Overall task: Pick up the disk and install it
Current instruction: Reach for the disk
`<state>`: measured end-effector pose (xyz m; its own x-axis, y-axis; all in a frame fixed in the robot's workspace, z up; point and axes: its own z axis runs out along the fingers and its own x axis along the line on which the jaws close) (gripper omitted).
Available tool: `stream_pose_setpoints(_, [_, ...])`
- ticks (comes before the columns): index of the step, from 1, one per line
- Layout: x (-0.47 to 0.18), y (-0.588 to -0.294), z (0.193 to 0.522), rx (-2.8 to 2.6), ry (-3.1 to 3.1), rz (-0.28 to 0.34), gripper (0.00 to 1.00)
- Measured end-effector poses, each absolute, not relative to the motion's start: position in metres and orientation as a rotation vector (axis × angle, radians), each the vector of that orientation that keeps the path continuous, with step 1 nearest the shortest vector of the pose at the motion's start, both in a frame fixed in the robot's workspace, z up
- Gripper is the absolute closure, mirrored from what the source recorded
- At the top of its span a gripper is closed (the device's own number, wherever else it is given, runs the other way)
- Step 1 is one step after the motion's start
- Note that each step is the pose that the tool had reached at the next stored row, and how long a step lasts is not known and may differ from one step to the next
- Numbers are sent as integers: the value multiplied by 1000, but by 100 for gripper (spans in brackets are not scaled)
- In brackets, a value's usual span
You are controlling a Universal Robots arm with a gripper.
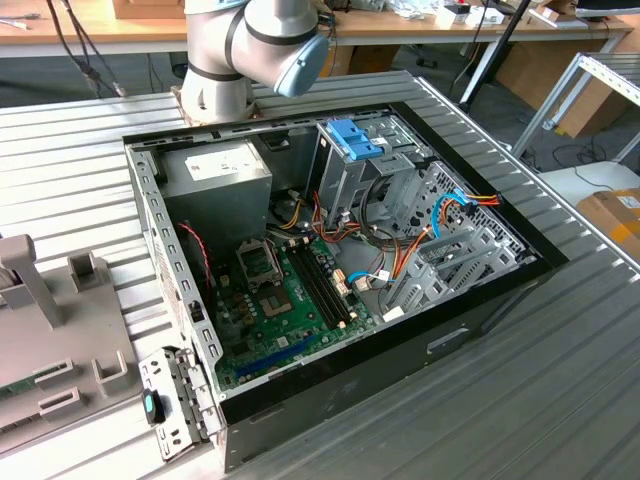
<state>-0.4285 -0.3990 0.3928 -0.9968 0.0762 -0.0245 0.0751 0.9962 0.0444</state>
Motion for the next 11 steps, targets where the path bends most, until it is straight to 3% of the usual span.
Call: stream_pose_setpoints(11, [-435,-399,393,118,3112,68,89])
